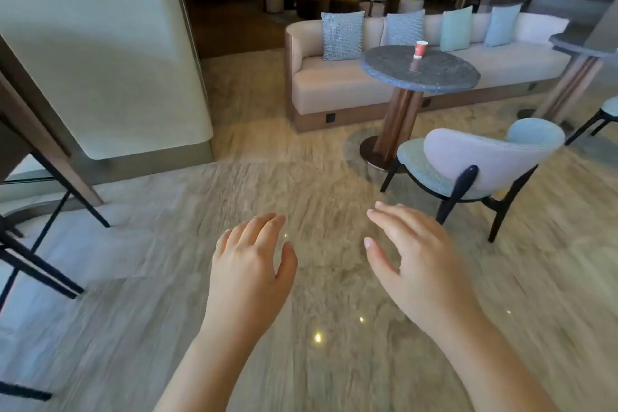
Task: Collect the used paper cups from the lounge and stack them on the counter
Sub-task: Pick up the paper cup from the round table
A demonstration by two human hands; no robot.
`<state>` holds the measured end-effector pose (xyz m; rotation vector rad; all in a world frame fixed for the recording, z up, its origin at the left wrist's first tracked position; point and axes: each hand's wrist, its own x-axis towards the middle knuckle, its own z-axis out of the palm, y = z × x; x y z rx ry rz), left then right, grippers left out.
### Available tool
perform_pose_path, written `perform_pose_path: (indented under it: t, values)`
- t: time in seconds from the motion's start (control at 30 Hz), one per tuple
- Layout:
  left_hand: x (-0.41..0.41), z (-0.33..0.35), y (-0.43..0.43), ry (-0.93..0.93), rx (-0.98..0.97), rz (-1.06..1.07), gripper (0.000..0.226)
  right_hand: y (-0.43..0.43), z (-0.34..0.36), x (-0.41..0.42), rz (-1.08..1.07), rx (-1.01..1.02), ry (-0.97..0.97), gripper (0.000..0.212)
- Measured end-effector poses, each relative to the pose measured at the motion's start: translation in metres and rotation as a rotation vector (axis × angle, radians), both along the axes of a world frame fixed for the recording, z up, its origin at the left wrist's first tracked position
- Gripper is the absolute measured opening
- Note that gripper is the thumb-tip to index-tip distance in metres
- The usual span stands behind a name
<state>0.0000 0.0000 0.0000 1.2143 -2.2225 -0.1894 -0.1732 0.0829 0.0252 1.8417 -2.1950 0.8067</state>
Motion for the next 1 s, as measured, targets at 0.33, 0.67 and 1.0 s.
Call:
perform_pose_path:
  t: [0.33,0.67,1.0]
  values:
    - [-0.061,-0.022,-0.146,0.026,0.135,-0.043,0.032,-0.131,-0.019,-0.054,-0.111,0.045,-0.071,0.031]
    - [-0.23,-0.02,-0.284,-0.044,0.057,-0.201,0.03,-0.249,-0.033,-0.214,-0.267,-0.084,-0.077,0.032]
    - [-0.4,-0.006,-0.393,-0.032,0.076,-0.325,0.03,-0.339,-0.022,-0.38,-0.354,-0.08,0.011,0.034]
